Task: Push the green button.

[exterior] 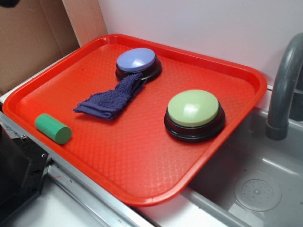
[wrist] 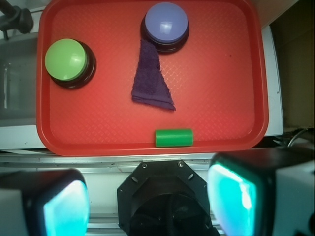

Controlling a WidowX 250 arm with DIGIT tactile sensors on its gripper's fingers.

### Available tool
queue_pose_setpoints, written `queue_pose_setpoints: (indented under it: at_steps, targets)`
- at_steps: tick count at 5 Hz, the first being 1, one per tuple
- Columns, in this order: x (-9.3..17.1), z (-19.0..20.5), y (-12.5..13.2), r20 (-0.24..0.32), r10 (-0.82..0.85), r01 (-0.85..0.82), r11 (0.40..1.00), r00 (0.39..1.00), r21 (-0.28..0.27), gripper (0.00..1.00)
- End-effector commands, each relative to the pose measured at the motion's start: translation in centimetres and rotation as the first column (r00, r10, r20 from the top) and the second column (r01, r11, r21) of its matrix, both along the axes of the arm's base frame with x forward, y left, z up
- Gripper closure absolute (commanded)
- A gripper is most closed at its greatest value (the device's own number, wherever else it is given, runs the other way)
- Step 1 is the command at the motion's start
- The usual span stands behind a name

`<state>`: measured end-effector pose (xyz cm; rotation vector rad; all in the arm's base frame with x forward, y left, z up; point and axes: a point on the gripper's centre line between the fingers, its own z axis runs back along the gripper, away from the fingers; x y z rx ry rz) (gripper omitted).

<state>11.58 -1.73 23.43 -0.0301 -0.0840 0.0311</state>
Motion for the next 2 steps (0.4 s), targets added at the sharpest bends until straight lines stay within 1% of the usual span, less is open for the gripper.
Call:
queue_pose_setpoints:
  at_steps: [1, 2]
  targets:
    - [0.0, 0.0, 0.0, 0.0, 0.0, 0.0, 1.0, 1.0, 0.0, 0.0]
    - [5.0, -3.6, -5.0, 0.107, -0.246, 0.245, 0.969, 0.963, 0.018, 0.0]
